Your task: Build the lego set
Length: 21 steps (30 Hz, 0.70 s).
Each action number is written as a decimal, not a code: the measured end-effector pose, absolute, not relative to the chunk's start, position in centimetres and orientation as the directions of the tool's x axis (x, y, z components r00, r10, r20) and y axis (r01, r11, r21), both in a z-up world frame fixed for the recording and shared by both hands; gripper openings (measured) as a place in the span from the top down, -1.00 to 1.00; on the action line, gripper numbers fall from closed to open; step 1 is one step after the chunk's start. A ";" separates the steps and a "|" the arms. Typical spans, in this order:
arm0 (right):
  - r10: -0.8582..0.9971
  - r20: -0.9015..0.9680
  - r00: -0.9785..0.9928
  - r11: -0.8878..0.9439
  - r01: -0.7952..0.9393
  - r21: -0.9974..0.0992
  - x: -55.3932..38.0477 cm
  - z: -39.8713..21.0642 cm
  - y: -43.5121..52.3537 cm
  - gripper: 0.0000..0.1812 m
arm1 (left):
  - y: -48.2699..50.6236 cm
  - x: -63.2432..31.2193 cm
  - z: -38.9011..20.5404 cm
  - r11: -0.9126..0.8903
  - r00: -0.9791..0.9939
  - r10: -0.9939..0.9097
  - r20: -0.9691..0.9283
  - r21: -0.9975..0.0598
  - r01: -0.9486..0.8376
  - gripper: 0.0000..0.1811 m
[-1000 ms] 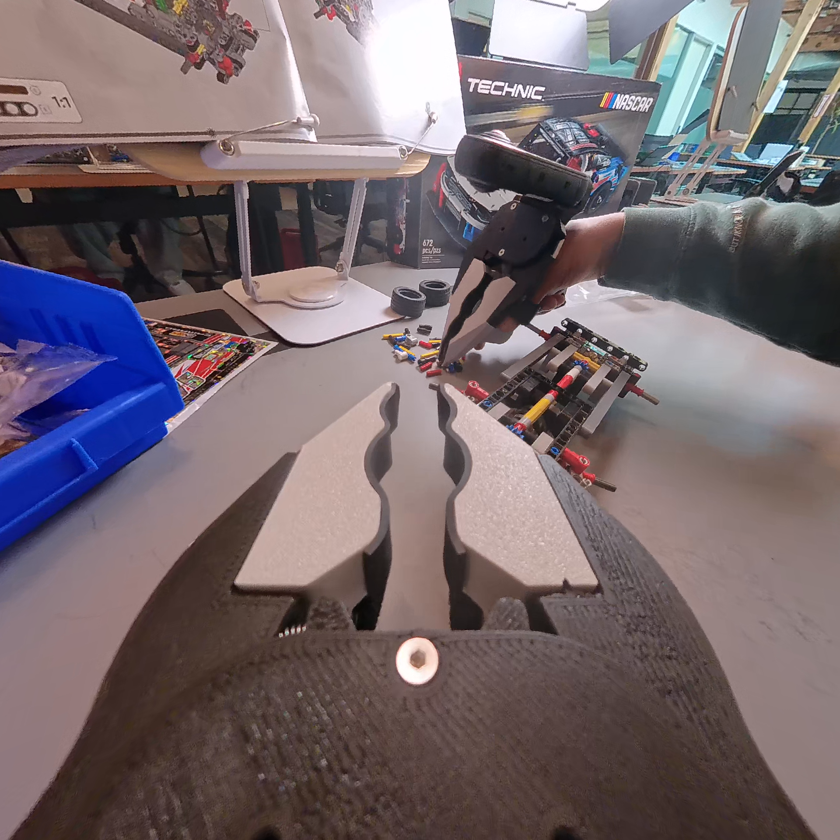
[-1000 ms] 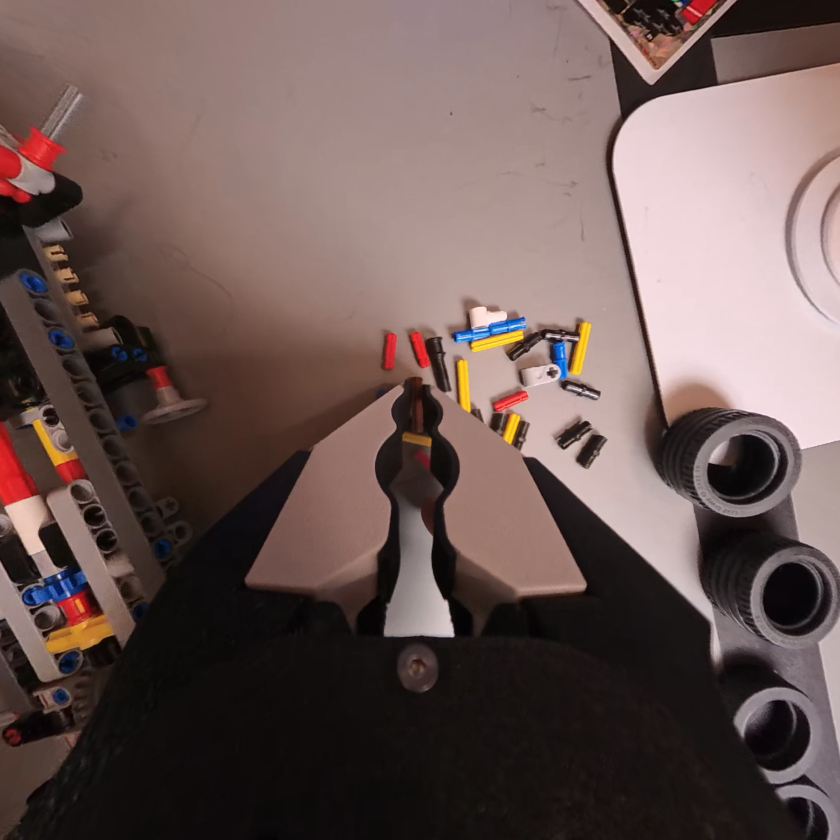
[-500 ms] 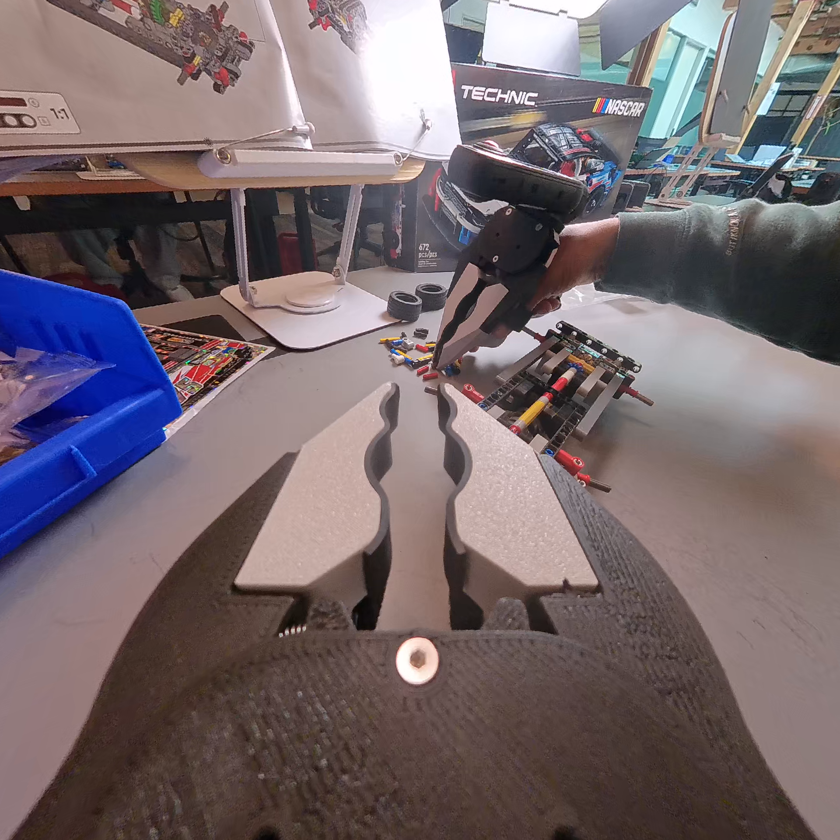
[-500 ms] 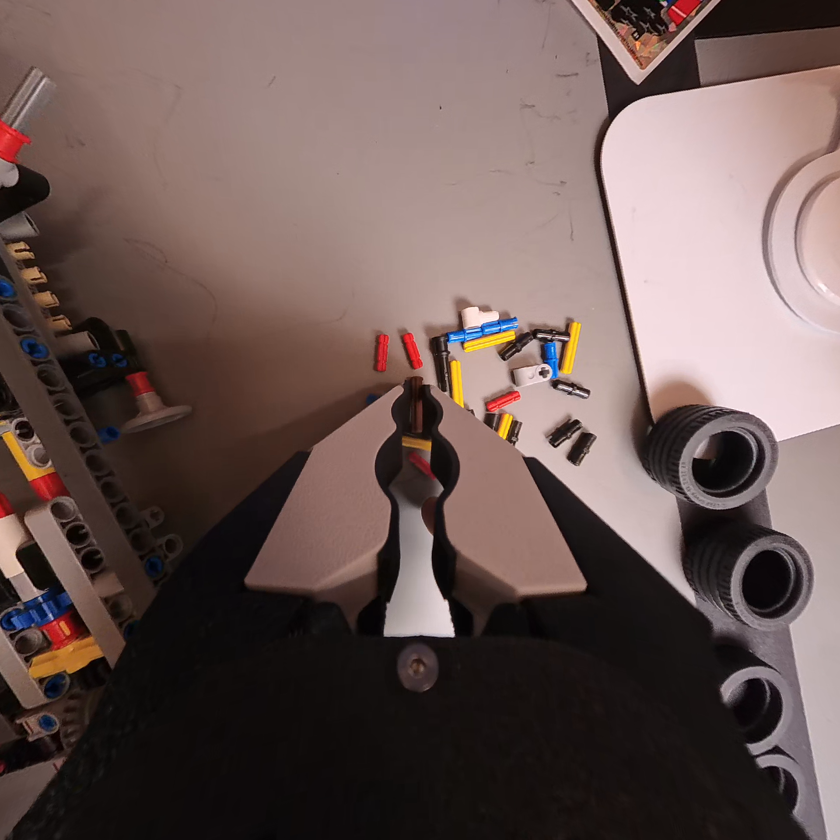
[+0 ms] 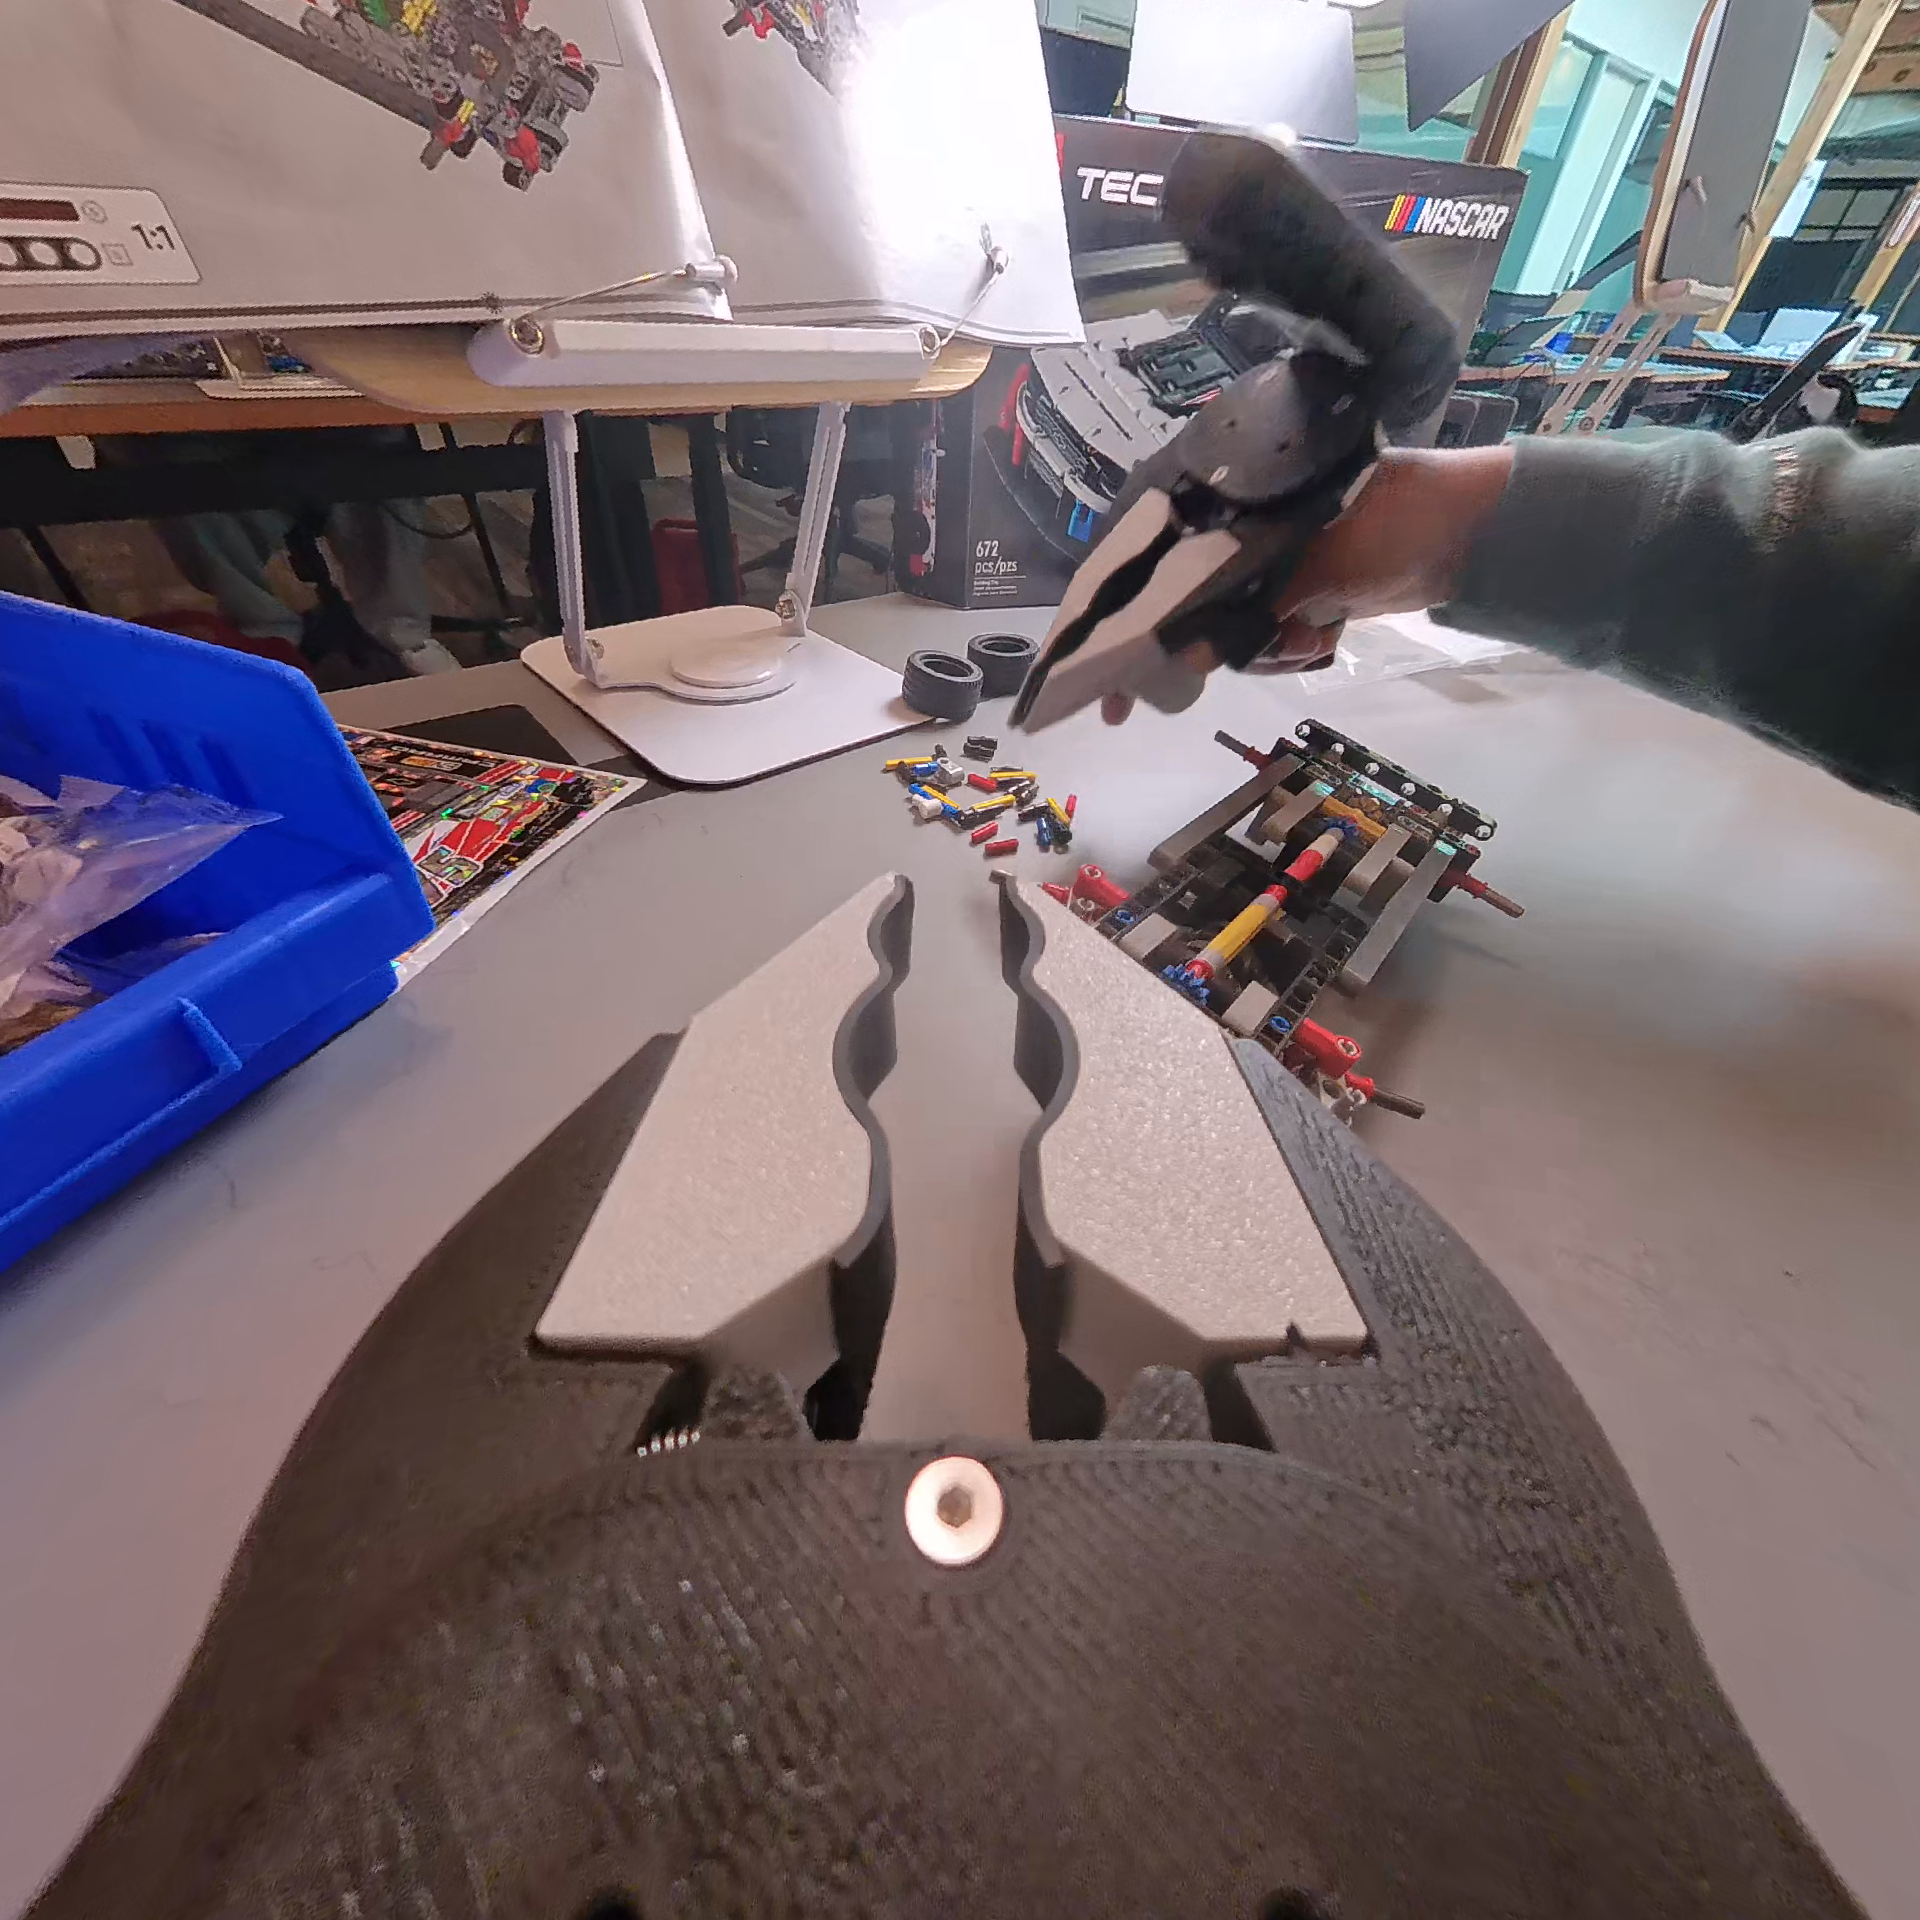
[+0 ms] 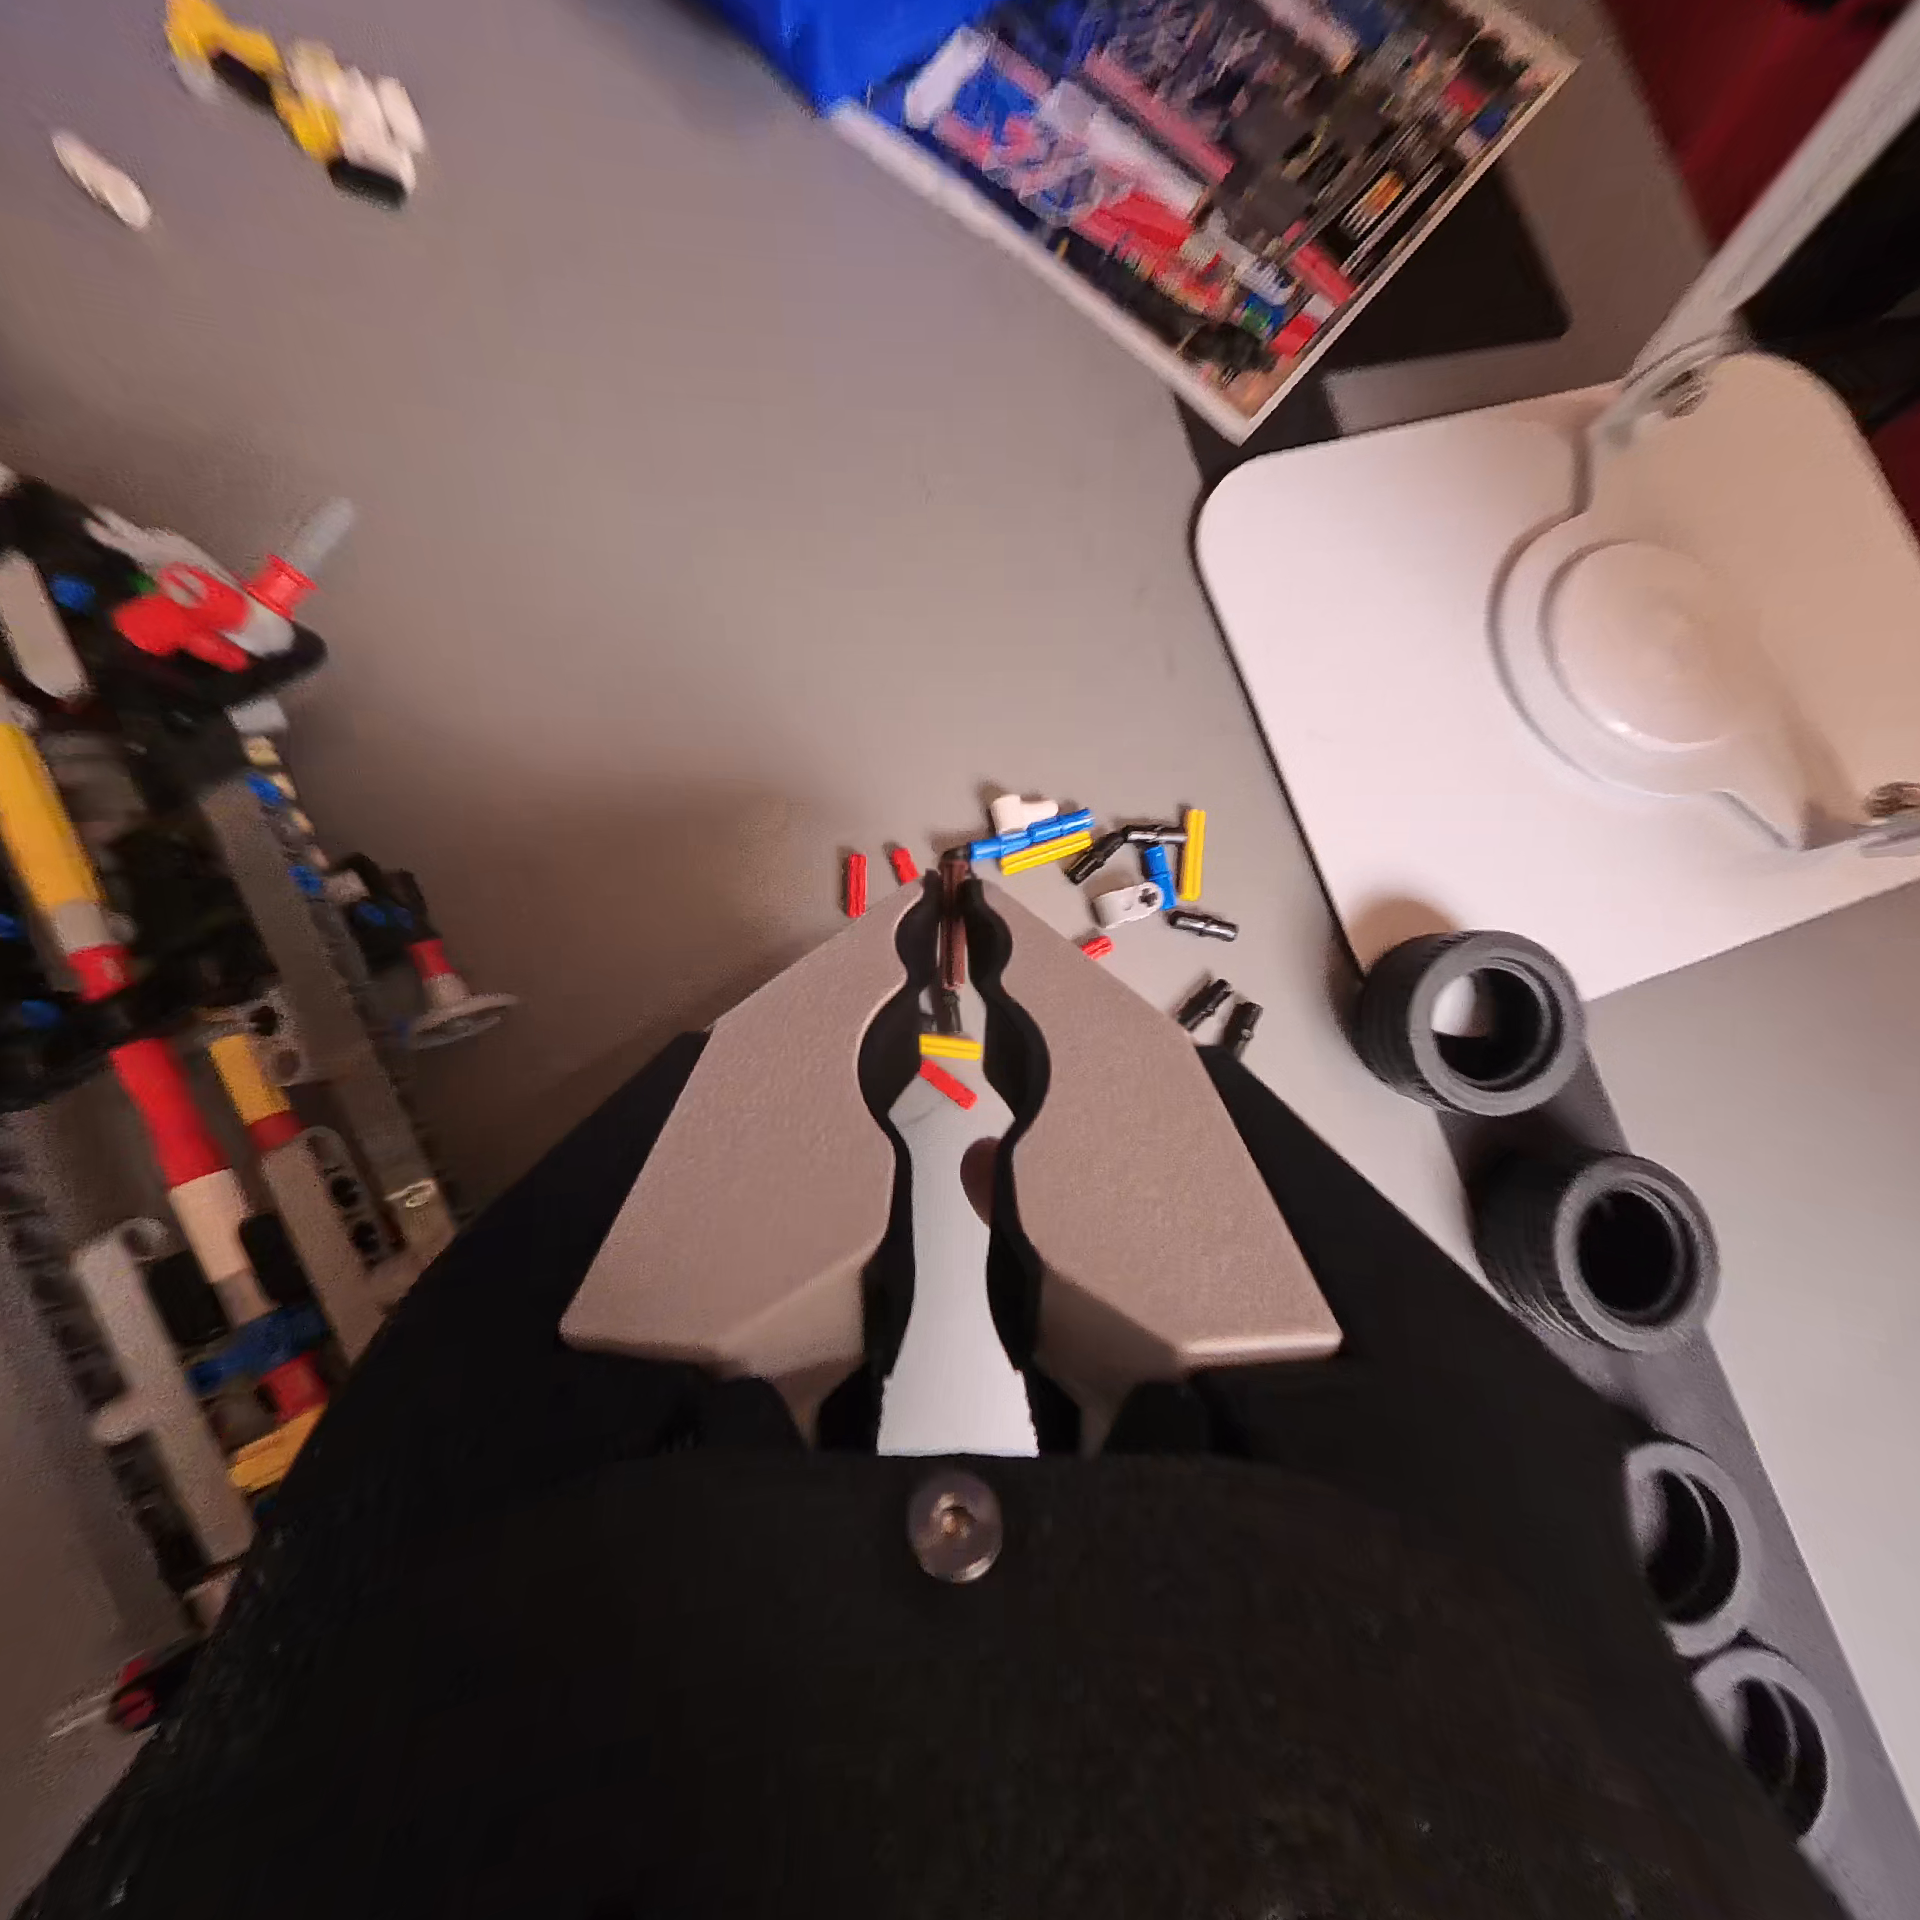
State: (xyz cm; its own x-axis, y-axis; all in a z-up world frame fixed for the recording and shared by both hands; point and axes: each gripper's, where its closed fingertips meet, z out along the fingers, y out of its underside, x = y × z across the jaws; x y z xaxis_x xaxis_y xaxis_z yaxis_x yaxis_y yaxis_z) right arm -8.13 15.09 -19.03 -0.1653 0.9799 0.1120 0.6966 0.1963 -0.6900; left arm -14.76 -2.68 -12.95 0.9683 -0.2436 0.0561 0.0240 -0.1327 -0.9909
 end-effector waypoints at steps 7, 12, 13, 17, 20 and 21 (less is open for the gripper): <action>0.992 0.129 0.010 0.083 0.722 -0.687 -0.5 -17.0 16.4 0.99 | -2.7 -14.7 -12.8 -0.128 0.967 -0.246 0.061 -0.991 0.030 0.83; 0.987 0.114 0.110 -0.016 0.787 -0.617 6.3 -20.7 15.5 0.99 | -2.6 -14.6 -13.1 -0.135 0.967 -0.249 0.056 -0.991 0.022 0.83; 0.987 0.109 0.121 -0.031 0.795 -0.605 7.2 -21.4 15.2 0.99 | -2.6 -14.6 -13.1 -0.137 0.968 -0.247 0.054 -0.990 0.021 0.83; 0.986 0.092 0.135 -0.054 0.801 -0.596 9.2 -22.8 14.2 0.99 | -2.4 -14.9 -13.5 -0.148 0.972 -0.232 0.046 -0.989 0.012 0.83; 0.986 0.105 0.133 -0.045 0.804 -0.593 9.4 -23.2 14.0 0.99 | -2.3 -15.1 -13.8 -0.154 0.975 -0.219 0.039 -0.988 0.005 0.84; 0.986 0.108 0.130 -0.040 0.801 -0.598 9.3 -23.2 14.0 0.99 | -2.3 -15.2 -13.8 -0.155 0.976 -0.215 0.036 -0.988 0.002 0.84</action>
State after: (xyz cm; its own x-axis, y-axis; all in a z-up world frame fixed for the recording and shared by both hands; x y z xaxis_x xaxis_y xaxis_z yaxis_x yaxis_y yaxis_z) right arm 9.28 14.02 -23.18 0.1303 0.9856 0.1079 0.8008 -0.0404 -0.5975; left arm -15.16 -2.32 -13.83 0.9760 -0.2148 0.0358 0.0022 -0.1546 -0.9880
